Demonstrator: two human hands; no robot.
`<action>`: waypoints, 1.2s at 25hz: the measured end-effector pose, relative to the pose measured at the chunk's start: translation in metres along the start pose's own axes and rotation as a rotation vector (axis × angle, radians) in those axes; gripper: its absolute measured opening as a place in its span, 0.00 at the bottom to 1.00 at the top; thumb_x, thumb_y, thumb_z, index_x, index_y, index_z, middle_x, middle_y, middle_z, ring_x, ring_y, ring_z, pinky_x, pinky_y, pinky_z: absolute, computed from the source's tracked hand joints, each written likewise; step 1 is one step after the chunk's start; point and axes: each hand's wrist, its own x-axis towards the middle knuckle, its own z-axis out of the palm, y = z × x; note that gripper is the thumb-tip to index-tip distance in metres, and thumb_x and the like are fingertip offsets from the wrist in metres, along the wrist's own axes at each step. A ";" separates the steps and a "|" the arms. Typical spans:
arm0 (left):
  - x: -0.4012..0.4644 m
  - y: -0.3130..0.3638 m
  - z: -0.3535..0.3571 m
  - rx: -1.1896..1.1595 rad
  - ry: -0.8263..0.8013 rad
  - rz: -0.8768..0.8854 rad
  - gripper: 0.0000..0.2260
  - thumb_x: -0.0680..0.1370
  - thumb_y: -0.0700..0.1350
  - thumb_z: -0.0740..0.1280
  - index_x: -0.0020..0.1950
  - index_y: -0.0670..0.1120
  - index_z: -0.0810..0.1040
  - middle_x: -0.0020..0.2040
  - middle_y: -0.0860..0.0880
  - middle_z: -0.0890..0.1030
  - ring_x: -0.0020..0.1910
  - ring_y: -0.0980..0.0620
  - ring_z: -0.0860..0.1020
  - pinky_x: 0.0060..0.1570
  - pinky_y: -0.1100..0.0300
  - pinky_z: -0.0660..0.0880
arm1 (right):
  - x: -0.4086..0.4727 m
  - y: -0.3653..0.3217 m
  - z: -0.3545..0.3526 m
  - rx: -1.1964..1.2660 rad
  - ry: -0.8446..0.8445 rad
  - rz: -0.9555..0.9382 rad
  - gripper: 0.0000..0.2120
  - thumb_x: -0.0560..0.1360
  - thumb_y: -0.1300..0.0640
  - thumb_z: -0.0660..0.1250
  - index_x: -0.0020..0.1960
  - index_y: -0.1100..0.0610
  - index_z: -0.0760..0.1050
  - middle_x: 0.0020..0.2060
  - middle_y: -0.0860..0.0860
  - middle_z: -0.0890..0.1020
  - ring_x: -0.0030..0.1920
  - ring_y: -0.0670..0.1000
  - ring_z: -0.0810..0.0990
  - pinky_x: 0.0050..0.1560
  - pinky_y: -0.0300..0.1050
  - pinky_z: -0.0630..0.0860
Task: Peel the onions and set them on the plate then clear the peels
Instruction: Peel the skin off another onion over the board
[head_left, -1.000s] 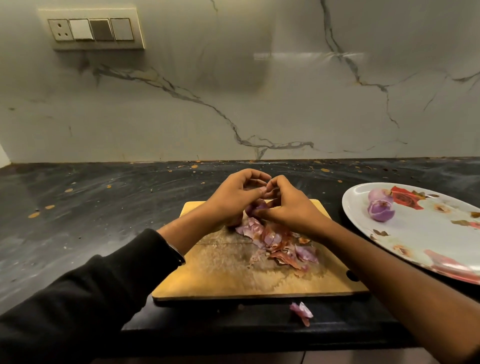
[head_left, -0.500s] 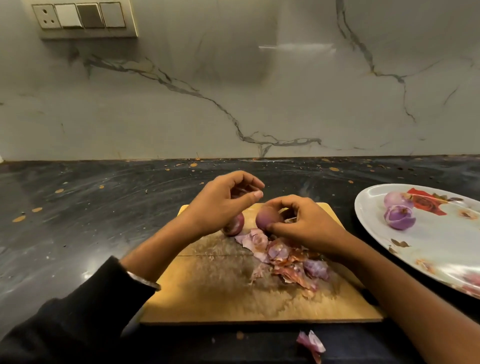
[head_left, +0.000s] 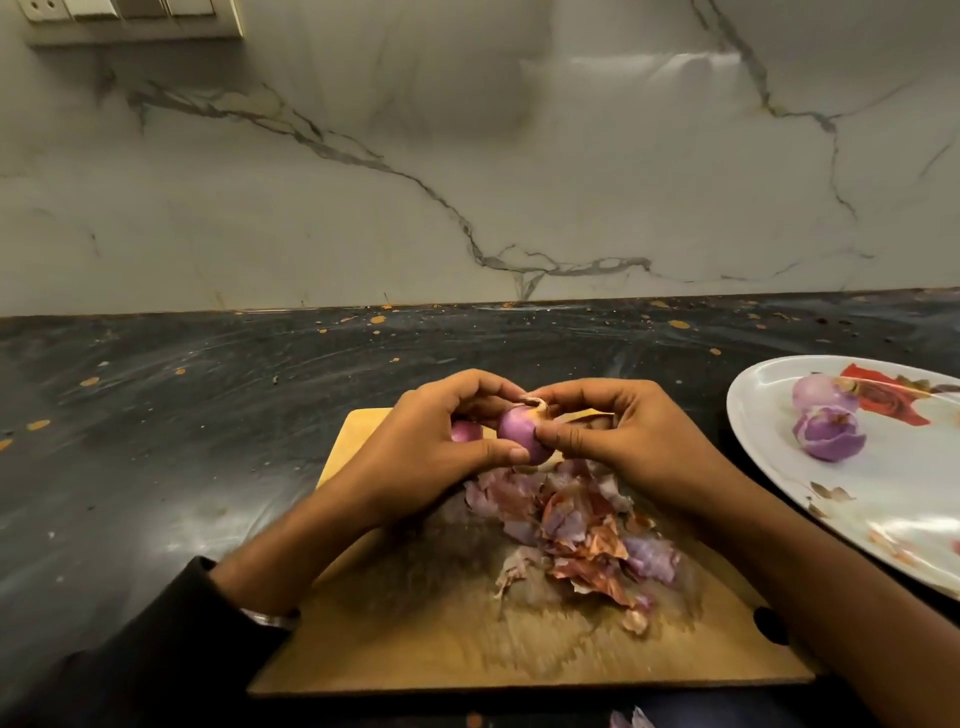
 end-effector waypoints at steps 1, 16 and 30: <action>0.000 -0.001 0.001 0.003 -0.008 0.007 0.19 0.72 0.45 0.76 0.61 0.52 0.77 0.53 0.58 0.83 0.54 0.62 0.80 0.55 0.61 0.79 | 0.000 0.000 0.000 0.011 0.018 0.003 0.13 0.72 0.56 0.74 0.56 0.53 0.84 0.47 0.51 0.87 0.49 0.50 0.86 0.50 0.43 0.83; -0.003 0.001 0.008 0.075 -0.033 0.039 0.15 0.78 0.57 0.63 0.64 0.57 0.74 0.55 0.59 0.80 0.54 0.61 0.78 0.53 0.53 0.78 | 0.003 0.001 0.003 -0.148 0.106 -0.162 0.08 0.77 0.67 0.70 0.52 0.56 0.81 0.38 0.52 0.84 0.39 0.46 0.85 0.40 0.40 0.81; 0.001 0.001 0.009 -0.199 0.037 -0.042 0.21 0.83 0.57 0.51 0.53 0.46 0.79 0.46 0.47 0.82 0.45 0.51 0.81 0.48 0.54 0.80 | 0.002 0.007 0.011 -1.197 0.042 -0.616 0.04 0.80 0.58 0.66 0.54 0.54 0.77 0.44 0.50 0.78 0.38 0.50 0.73 0.34 0.43 0.68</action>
